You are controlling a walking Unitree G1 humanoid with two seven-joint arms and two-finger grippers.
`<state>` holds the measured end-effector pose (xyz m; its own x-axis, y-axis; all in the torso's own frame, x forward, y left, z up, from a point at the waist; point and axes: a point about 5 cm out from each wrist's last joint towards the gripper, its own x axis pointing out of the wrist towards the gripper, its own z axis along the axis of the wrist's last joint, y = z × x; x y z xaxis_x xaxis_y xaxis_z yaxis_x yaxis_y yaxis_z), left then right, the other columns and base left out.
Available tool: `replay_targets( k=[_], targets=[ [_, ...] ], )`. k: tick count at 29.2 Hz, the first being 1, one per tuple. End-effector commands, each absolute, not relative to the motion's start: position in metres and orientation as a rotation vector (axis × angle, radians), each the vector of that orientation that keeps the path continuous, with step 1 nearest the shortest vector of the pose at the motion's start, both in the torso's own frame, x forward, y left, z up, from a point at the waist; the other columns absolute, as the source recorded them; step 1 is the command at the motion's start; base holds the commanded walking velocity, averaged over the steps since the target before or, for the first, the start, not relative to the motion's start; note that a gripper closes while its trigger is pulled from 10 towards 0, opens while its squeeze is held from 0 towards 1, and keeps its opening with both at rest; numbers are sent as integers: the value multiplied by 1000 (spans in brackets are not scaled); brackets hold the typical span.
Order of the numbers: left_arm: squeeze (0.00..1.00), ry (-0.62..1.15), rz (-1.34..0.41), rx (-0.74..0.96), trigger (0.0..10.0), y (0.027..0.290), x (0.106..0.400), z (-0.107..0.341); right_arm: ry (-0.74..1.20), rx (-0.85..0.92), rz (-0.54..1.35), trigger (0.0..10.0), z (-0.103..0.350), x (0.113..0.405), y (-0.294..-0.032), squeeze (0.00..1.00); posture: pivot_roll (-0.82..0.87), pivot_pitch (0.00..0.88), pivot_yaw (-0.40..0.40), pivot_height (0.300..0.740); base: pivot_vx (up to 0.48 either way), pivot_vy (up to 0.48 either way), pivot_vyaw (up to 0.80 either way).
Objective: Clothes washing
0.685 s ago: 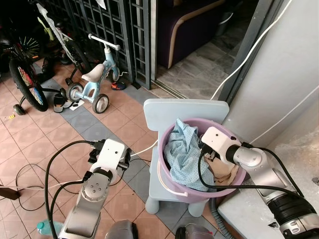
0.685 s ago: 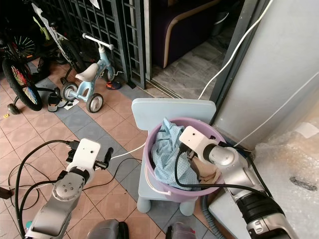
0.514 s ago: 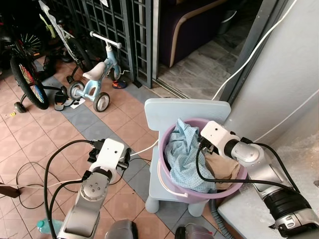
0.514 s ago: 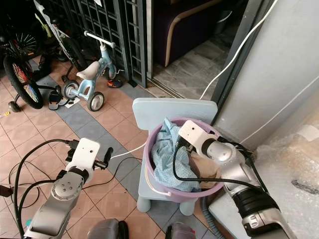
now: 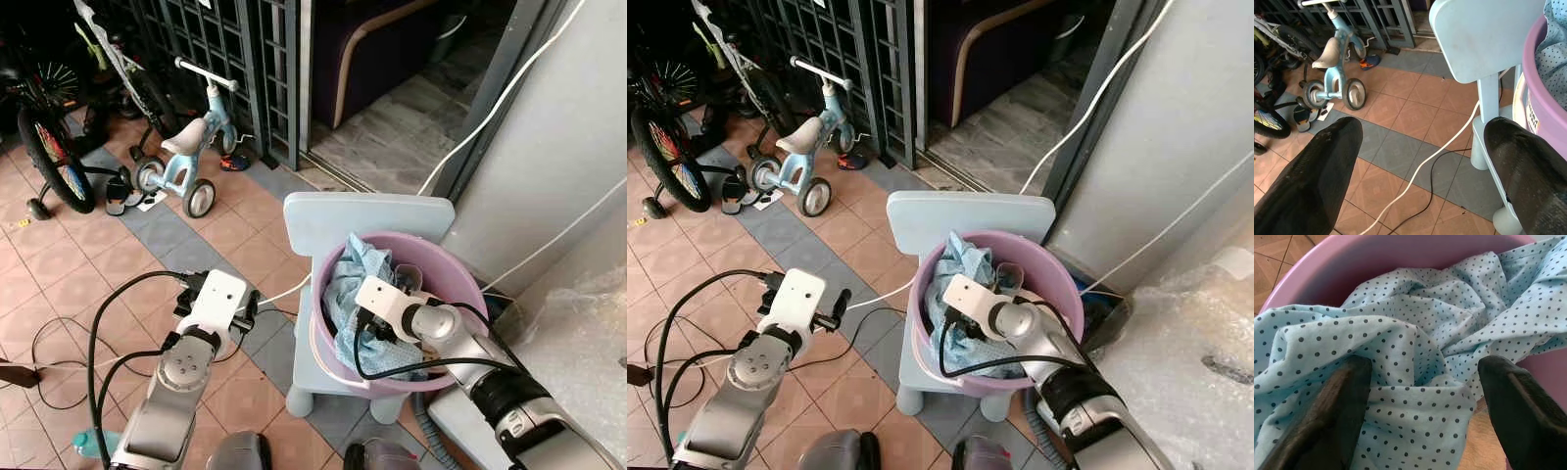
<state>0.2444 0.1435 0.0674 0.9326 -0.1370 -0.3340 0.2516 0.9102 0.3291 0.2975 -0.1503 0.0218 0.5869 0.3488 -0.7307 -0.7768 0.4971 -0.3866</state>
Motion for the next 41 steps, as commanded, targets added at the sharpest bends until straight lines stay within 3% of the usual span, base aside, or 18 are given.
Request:
replay_targets(
  k=[1,12,13,33,41],
  targets=[
    [0,315,-212,387,10000,143,245,67,707,-809,730,10000,13,295,-164,0,44,76,-5,740,0,0,0],
    [0,305,-241,397,10000,136,250,67,850,-812,776,10000,-5,279,-179,0,36,61,-7,740,0,0,0],
    [0,304,-241,398,10000,136,250,67,860,-794,804,0,-7,276,-178,0,35,59,-10,740,0,0,0],
    [0,290,-235,399,10000,133,260,65,829,-762,810,0,-9,277,-172,0,16,37,-12,740,0,0,0],
    [0,265,-271,368,10000,127,267,67,793,-704,722,0,-8,281,-172,0,-1,8,1,740,0,0,0]
  ],
)
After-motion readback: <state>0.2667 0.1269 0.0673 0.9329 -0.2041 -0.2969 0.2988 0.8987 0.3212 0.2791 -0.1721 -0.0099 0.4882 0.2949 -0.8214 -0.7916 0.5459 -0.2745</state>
